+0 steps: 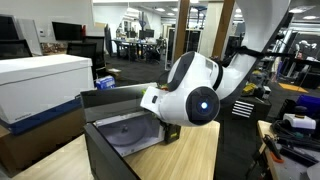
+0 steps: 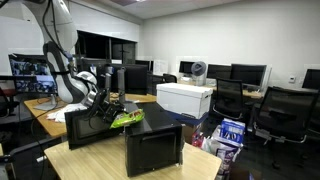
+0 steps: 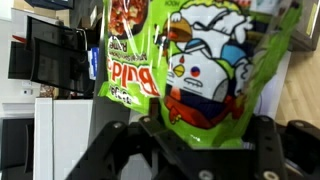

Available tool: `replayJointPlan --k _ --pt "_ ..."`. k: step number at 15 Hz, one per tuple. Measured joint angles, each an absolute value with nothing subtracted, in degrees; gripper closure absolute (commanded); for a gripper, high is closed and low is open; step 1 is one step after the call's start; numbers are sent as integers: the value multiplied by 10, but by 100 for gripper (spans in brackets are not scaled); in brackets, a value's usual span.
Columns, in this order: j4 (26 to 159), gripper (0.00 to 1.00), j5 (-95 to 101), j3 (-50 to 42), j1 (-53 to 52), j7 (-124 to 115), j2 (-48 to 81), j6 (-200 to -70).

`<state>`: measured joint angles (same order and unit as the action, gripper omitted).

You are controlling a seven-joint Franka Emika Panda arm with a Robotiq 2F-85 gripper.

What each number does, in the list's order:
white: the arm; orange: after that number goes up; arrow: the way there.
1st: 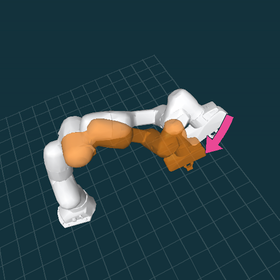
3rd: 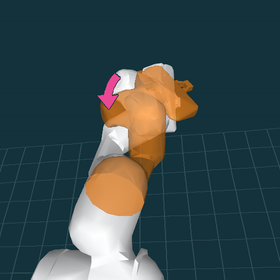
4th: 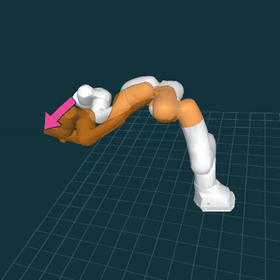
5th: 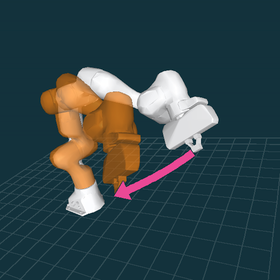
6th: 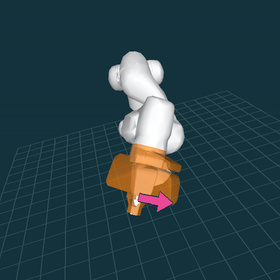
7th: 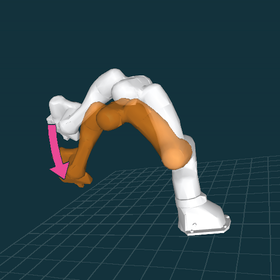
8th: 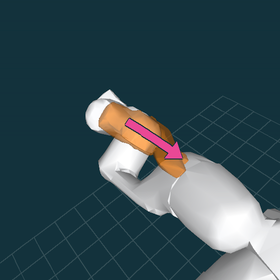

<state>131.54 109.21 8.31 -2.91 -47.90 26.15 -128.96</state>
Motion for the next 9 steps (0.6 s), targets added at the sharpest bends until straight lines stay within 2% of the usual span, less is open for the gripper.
replayJointPlan --k 9 --pt "1365 54 1022 104 -32 -432 265 -1371"
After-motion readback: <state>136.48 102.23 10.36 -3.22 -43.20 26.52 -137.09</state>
